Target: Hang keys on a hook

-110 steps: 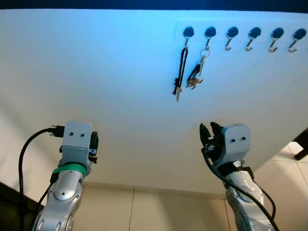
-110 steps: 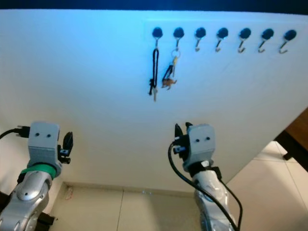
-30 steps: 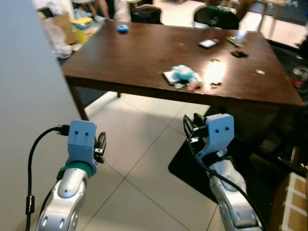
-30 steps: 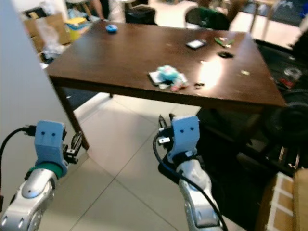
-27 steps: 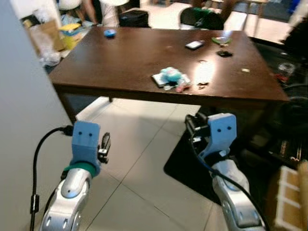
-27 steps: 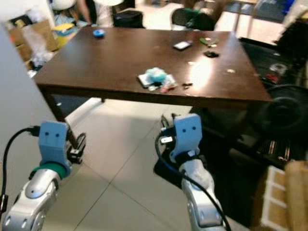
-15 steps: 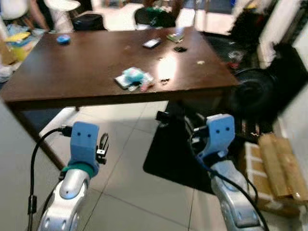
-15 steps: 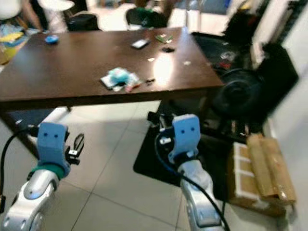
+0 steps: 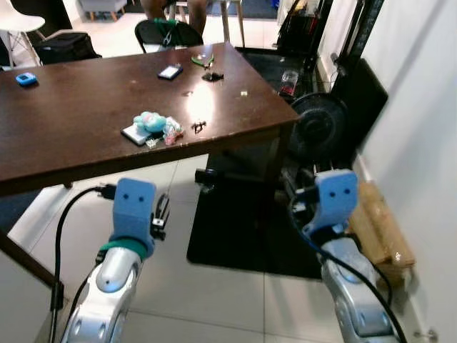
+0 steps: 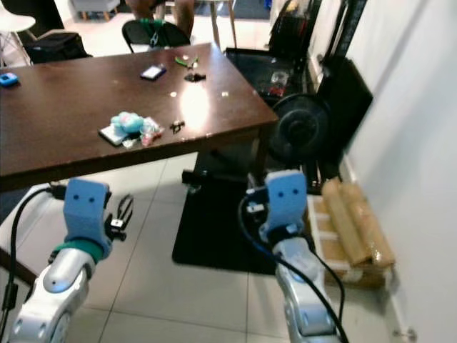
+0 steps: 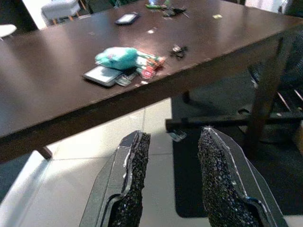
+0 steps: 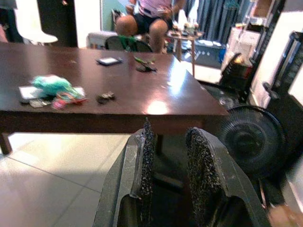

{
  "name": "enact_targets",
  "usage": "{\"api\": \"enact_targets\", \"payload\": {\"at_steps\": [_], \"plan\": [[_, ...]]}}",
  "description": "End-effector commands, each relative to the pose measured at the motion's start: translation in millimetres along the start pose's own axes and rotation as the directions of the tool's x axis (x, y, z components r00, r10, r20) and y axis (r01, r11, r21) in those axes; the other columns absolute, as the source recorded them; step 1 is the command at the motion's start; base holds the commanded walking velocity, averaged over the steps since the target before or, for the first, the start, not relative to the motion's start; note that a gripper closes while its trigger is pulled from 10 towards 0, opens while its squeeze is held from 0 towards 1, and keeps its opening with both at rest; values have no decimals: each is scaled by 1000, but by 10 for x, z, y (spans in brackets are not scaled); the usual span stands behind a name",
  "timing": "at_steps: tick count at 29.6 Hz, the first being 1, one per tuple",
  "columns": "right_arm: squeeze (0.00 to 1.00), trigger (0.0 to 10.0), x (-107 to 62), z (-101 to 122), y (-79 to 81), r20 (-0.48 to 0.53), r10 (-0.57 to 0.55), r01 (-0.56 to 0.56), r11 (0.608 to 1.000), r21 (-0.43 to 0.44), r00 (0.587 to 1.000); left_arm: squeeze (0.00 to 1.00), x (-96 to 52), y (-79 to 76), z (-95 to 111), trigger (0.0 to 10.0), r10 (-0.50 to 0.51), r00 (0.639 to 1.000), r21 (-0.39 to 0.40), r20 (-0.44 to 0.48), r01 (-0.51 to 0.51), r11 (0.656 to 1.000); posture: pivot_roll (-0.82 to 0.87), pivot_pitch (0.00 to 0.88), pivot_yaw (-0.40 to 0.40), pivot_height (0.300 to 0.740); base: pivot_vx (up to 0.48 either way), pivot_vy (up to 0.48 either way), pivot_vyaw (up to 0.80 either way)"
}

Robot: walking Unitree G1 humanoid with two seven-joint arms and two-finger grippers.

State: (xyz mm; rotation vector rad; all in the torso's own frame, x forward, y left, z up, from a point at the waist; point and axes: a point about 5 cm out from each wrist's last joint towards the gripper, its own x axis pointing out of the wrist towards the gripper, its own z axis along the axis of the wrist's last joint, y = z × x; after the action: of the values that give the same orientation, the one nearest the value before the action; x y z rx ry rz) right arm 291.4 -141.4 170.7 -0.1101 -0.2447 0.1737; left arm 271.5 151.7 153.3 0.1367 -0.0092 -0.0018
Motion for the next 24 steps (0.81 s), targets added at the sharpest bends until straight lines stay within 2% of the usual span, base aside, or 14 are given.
{"api": "enact_targets", "payload": {"at_steps": [1, 24], "plan": [[0, 10000, -9, -42, 80, -19, 24, -23, 1000, 11, 1000, 0, -20, 66, -87, 10000, 30, 999, 19, -34, -29, 999, -122, 13, 103, 740, 465, 0, 0], [0, 10000, -13, -43, 79, -20, 27, -27, 1000, 11, 999, 0, -19, 61, -88, 10000, 30, 999, 19, -32, -29, 999, -122, 16, 102, 740, 463, 0, 0]]}}
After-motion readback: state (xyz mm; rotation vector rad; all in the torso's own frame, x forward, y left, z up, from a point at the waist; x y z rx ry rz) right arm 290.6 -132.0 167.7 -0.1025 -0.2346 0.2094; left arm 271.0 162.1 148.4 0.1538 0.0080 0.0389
